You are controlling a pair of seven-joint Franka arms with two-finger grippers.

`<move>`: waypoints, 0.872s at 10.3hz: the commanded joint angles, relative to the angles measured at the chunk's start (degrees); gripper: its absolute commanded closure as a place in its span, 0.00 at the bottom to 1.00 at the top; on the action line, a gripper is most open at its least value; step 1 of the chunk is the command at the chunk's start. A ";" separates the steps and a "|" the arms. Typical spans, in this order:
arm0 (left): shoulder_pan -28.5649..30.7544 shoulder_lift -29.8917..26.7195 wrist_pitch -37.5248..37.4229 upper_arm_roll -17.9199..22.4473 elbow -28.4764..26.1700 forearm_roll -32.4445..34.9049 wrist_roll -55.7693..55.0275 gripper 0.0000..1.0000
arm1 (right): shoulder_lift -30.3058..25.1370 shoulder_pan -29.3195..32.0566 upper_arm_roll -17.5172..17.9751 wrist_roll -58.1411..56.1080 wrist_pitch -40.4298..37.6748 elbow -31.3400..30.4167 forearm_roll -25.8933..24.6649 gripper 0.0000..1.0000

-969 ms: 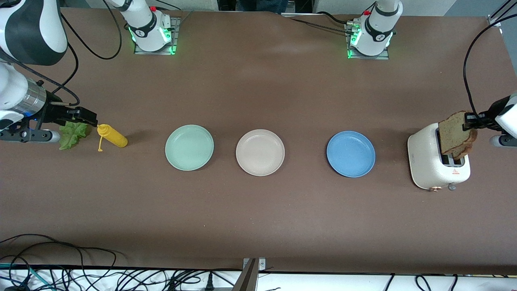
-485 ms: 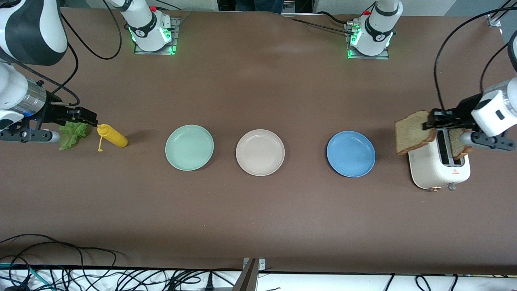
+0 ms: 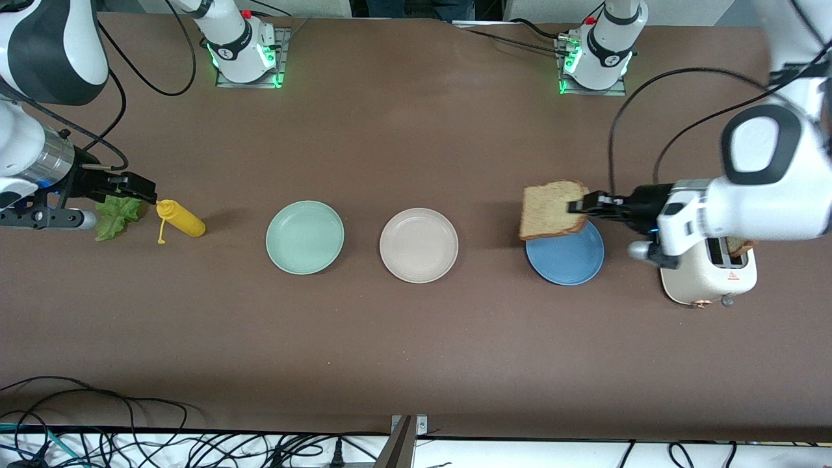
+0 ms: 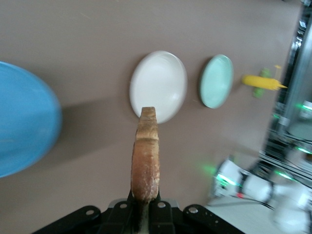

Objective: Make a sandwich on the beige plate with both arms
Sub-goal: 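Carry the bread slice to the beige plate and release it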

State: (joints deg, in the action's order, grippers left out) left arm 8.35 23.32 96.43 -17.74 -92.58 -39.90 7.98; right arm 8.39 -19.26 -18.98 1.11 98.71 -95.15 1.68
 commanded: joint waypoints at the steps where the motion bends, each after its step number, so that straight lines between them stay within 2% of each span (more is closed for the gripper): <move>1: -5.34 6.97 1.04 0.08 4.58 -2.99 0.28 1.00 | 0.14 0.19 0.08 0.39 -0.98 1.02 0.08 0.00; 3: -9.03 14.00 3.57 0.08 10.02 -5.61 4.65 1.00 | 0.14 0.19 0.08 0.39 -0.98 1.02 0.08 0.00; 5: -11.94 17.01 10.93 0.16 10.05 -6.33 10.70 1.00 | 0.14 0.19 0.08 0.39 -0.98 1.02 0.08 0.00; 9: -18.61 22.37 24.37 0.16 9.87 -8.25 11.88 1.00 | 0.14 0.19 0.08 0.39 -0.98 1.02 0.08 0.00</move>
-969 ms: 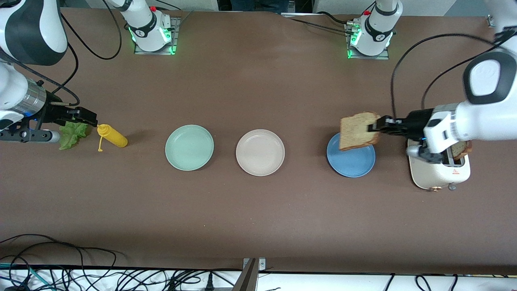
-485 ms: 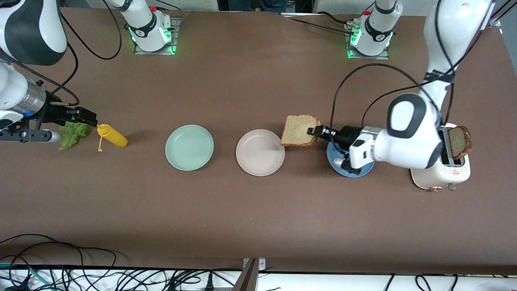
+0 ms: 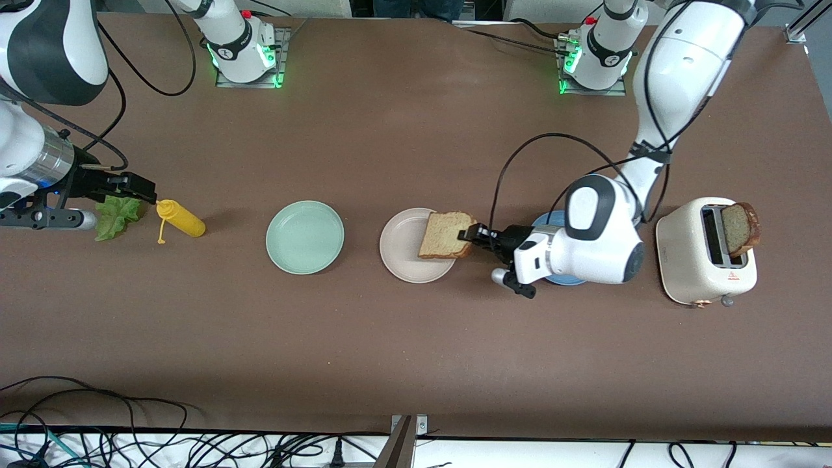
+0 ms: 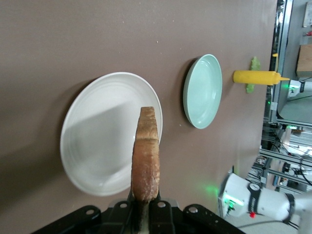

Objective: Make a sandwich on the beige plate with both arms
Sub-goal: 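Carry the bread slice to the beige plate and release it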

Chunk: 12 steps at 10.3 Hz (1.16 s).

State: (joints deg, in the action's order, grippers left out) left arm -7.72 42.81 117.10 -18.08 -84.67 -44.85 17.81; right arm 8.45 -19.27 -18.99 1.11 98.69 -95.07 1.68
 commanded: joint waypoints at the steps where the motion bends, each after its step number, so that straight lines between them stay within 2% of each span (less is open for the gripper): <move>1: -3.43 4.38 7.66 0.50 1.97 -3.40 4.06 1.00 | 0.07 0.20 0.09 0.39 -0.96 0.94 0.08 0.00; 5: -6.08 5.88 10.33 0.50 1.44 -3.67 5.31 0.98 | 0.16 0.20 0.09 0.30 -0.96 0.94 0.08 0.00; 6: -5.73 5.89 10.25 0.50 1.35 -3.58 5.39 0.55 | 0.07 0.20 0.09 0.30 -0.96 0.94 0.08 0.00; 7: -5.55 5.80 10.08 0.50 1.18 -2.71 5.57 0.01 | 0.07 0.20 0.09 0.30 -0.96 0.94 0.08 0.00; 12: -4.93 1.86 8.42 0.94 -1.02 -1.31 5.13 0.00 | 0.07 0.11 0.09 0.39 -0.96 0.86 0.08 0.00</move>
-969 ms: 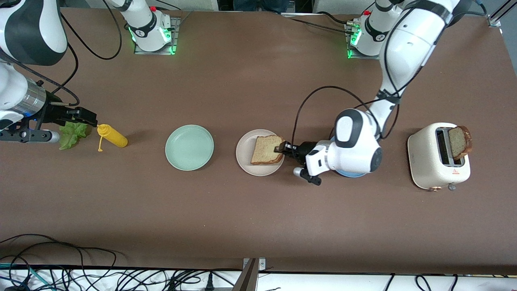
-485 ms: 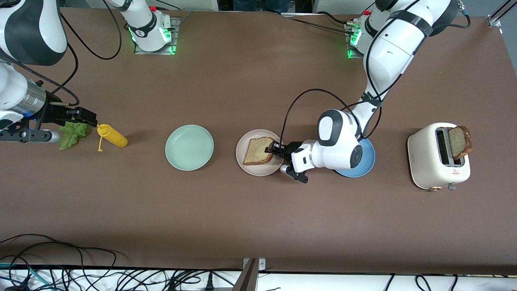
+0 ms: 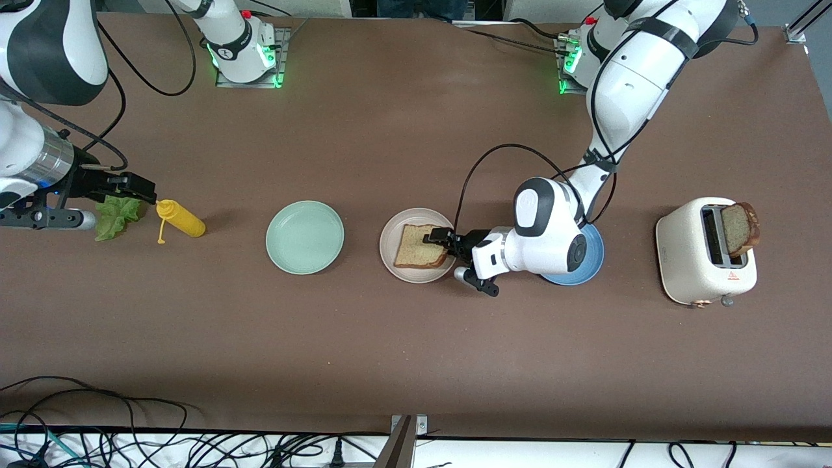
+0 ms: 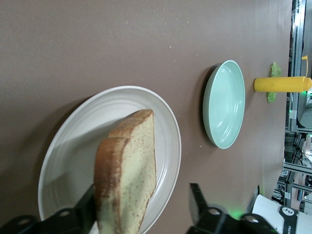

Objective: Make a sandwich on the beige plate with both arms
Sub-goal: 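Carry the bread slice to the beige plate and release it, then return the left gripper to the toaster while the right gripper grasps lettuce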

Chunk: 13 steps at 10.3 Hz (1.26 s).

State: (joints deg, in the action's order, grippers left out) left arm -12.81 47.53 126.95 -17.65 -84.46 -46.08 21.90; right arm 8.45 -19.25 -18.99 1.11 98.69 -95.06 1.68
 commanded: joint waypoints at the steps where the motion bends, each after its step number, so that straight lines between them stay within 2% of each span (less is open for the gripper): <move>1: 0.68 -4.19 -3.36 0.95 -1.40 2.29 0.51 0.00 | 0.08 0.18 0.09 0.38 -0.96 0.84 0.08 0.00; 7: 3.50 -10.60 -11.63 0.95 -0.88 16.70 -12.04 0.00 | 2.44 2.90 -0.08 0.13 -0.26 1.37 0.08 0.00; 10: 5.42 -15.00 -15.14 0.95 -0.44 27.33 -19.86 0.00 | 7.09 6.58 -0.08 -2.23 1.41 1.37 -1.06 0.00; 13: 8.50 -18.78 -18.40 1.21 -0.35 35.51 -20.85 0.00 | 15.08 14.31 -0.08 -11.64 6.58 1.28 -1.50 0.00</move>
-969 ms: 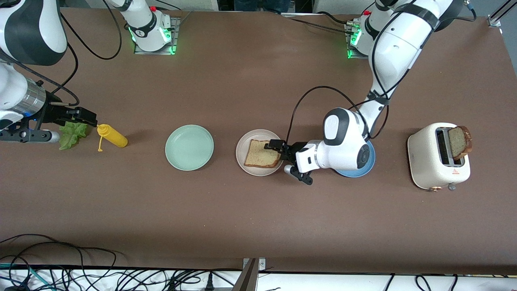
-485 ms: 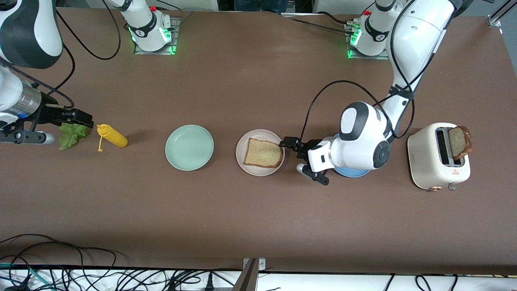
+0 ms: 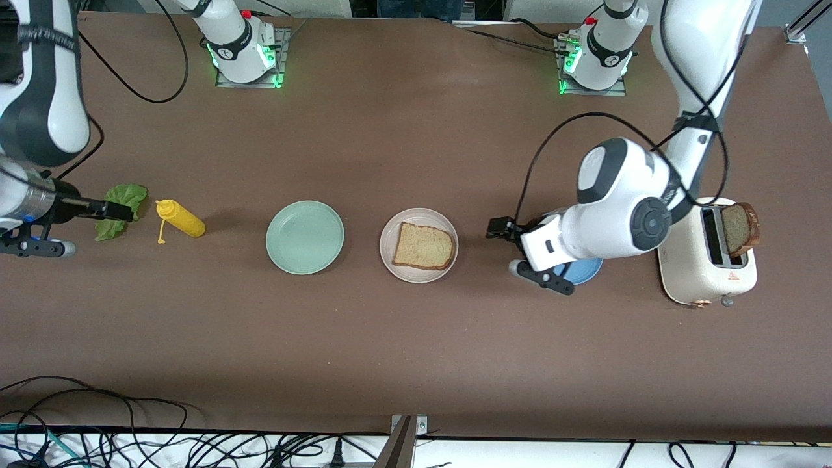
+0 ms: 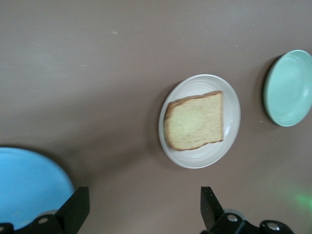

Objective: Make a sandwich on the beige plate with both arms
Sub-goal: 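Return the left gripper to the toaster while the right gripper grasps lettuce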

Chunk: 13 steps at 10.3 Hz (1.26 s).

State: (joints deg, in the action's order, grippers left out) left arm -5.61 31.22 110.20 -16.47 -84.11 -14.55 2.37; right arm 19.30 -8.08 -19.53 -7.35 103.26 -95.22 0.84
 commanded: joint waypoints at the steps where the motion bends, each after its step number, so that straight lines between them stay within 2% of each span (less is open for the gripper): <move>1: 2.87 -3.44 -2.35 -0.05 -0.61 6.44 -1.22 0.00 | 6.25 4.47 0.46 -4.33 3.77 1.09 -0.67 0.00; 3: 4.81 -4.94 -6.81 0.03 1.22 12.49 -1.22 0.00 | 8.99 6.41 0.46 -5.74 7.72 -0.66 -0.76 0.00; 5: 6.13 -6.25 -7.98 0.21 2.29 19.00 -1.22 0.00 | 9.87 7.02 0.46 -6.80 15.43 -6.00 -1.02 0.00; 7: 8.67 -8.10 -8.15 0.39 2.29 22.54 -1.22 0.00 | 10.14 8.60 0.46 -8.64 22.30 -10.67 -1.02 0.00; 9: 11.66 -8.46 -8.24 0.65 2.37 24.03 -1.05 0.00 | 11.28 10.97 0.46 -11.01 22.77 -12.97 -1.02 0.00; 11: 12.47 -10.90 -8.33 0.74 2.55 29.56 -0.70 0.00 | 11.54 12.21 0.11 -11.11 22.77 -14.73 -1.11 0.00; 13: 14.30 -12.23 -9.21 0.65 2.55 29.06 -0.35 0.00 | 11.63 12.56 0.02 -11.11 22.77 -15.79 -1.11 0.00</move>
State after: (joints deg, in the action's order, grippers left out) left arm 7.58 21.39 102.38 -15.54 -81.05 13.21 1.67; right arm 31.63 4.19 -19.70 -18.03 125.16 -109.59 0.68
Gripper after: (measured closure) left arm 0.000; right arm 0.000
